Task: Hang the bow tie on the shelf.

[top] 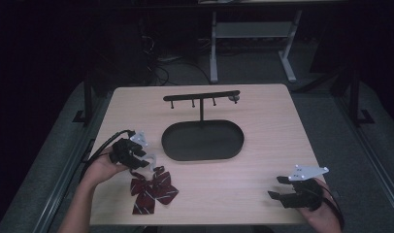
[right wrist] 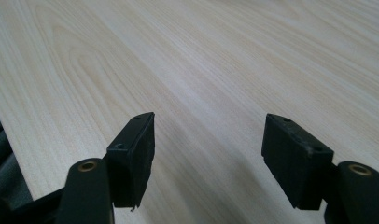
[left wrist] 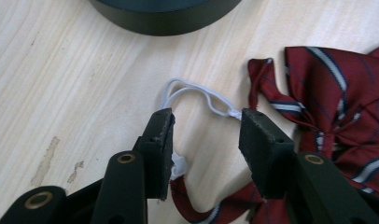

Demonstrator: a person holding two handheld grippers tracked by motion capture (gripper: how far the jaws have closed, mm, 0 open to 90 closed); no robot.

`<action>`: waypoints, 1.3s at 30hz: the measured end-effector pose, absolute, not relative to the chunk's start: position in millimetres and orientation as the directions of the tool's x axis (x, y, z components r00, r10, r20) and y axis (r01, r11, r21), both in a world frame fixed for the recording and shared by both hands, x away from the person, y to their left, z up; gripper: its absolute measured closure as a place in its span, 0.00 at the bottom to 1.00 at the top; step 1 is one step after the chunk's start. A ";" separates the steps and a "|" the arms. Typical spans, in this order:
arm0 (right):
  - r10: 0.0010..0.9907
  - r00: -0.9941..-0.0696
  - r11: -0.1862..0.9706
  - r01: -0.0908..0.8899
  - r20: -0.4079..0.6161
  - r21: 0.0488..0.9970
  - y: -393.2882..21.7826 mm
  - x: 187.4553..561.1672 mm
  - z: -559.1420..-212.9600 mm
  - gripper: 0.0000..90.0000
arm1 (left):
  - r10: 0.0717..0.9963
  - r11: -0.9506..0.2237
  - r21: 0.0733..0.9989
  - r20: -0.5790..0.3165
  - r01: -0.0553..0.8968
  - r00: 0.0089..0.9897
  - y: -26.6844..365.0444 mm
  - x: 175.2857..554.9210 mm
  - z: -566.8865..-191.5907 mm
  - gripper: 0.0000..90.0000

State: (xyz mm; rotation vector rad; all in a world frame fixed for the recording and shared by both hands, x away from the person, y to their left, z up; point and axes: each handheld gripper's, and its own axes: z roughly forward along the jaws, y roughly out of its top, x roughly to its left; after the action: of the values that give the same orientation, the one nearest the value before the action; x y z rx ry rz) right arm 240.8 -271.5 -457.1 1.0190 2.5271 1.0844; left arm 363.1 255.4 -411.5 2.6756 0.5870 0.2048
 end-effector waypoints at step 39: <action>0.667 -0.743 0.502 0.501 0.054 0.705 -270.8 237.9 -454.7 0.39 | 0.452 -0.844 0.329 0.009 0.424 0.892 261.9 393.9 -437.7 0.96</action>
State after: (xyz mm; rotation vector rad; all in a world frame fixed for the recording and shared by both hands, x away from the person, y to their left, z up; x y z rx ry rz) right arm 237.9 -270.8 -454.7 0.9976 2.5200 1.0723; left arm 393.9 261.9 -437.7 2.7381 0.6517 0.1224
